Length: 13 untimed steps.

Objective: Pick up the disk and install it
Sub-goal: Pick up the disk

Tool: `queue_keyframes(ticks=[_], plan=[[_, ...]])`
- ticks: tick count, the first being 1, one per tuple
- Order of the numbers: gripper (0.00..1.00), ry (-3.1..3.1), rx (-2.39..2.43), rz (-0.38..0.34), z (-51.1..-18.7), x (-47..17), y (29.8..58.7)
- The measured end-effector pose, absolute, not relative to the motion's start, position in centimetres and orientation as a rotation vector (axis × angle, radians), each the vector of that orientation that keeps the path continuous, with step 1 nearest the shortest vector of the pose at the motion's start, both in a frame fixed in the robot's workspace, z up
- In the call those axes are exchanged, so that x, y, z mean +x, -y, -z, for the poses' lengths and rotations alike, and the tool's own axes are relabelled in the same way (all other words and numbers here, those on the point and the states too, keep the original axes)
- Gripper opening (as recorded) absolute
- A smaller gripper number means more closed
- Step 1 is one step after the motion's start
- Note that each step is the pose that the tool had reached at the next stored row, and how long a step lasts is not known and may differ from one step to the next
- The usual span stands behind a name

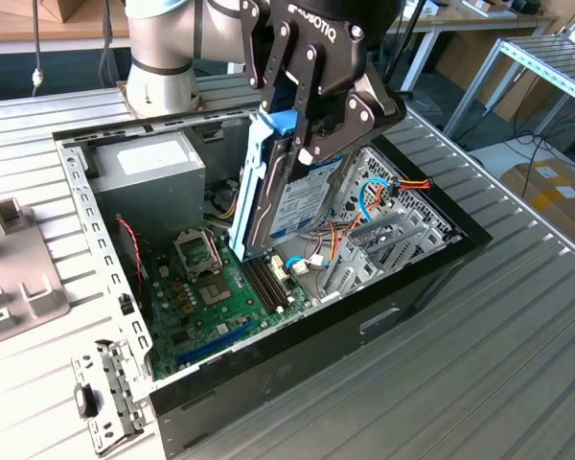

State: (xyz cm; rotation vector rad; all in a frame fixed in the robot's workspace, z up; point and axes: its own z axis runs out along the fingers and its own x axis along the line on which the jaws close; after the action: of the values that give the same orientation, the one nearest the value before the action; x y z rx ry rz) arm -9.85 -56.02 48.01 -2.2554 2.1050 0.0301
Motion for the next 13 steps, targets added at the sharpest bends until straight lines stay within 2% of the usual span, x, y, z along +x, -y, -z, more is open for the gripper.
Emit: queue_keyframes(ticks=[13], plan=[[0.37,-2.105,-2.255,-0.03,-48.0,-9.8,57.1]])
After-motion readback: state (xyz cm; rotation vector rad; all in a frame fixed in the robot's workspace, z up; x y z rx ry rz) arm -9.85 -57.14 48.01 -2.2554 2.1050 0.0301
